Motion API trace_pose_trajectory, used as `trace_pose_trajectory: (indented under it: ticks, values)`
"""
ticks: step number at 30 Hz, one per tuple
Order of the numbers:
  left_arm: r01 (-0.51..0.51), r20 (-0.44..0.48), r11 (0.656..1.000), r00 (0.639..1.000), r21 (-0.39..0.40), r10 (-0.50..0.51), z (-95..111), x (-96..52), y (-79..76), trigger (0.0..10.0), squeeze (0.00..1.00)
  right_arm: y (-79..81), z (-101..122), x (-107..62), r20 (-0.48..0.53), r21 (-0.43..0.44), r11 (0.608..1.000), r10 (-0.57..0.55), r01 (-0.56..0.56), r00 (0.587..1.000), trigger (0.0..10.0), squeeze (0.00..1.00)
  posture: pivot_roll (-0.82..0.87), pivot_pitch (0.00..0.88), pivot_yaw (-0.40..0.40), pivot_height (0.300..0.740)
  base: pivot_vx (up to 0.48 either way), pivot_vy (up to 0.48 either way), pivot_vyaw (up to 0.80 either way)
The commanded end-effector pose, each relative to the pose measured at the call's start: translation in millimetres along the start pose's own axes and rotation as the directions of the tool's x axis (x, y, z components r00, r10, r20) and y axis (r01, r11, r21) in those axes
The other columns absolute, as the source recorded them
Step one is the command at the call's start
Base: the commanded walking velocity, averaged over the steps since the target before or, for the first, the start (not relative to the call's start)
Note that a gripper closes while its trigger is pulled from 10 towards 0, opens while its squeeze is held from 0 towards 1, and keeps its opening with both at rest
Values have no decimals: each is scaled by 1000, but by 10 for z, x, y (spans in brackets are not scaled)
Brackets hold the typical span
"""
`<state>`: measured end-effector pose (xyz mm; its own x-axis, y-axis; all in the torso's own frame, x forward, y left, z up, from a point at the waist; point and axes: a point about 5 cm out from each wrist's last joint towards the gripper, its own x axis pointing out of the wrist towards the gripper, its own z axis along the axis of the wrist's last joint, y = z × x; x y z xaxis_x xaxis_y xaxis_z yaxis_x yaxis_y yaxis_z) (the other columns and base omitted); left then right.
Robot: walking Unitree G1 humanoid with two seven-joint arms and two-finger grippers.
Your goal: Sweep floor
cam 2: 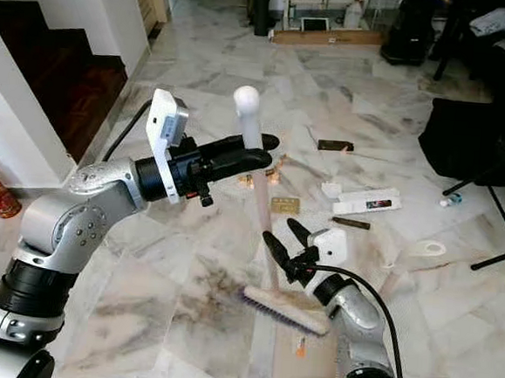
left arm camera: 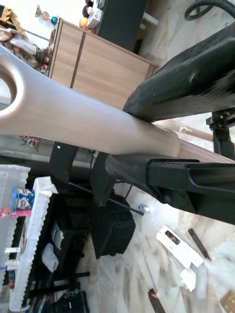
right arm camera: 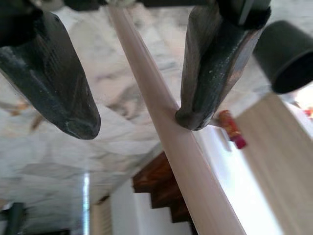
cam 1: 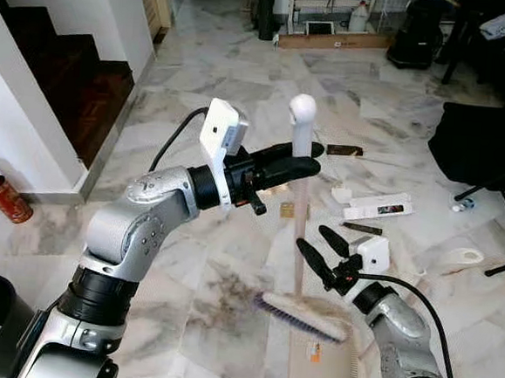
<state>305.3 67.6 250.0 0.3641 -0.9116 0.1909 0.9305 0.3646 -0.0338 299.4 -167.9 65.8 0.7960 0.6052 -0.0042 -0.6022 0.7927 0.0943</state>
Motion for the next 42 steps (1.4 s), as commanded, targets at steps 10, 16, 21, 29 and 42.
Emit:
trace_pose_trajectory:
  ticks: [10,16,21,29,42]
  values:
    - [158,-39,987,986,-39,-160,-69,67,-129,10000,0,167,169,87,66,52,977,201,-205,977,10000,0,-10,16,90,740,0,0,0]
    - [194,-46,980,980,-41,-196,-70,64,-148,10000,0,180,180,63,58,55,972,227,-230,972,10000,0,-10,15,94,740,0,0,0]
    - [200,-50,979,978,-41,-202,-75,61,-143,10000,0,168,201,52,61,57,971,227,-231,972,10000,0,-11,15,98,740,0,0,0]
    - [190,-94,981,977,-35,-192,-178,35,-124,10000,0,138,290,19,75,49,971,231,-235,970,10000,0,-18,12,102,740,0,0,0]
    - [197,-127,980,972,-25,-198,-229,15,-120,10000,0,64,300,-9,33,-9,987,158,-157,987,10000,0,-21,15,108,740,0,0,0]
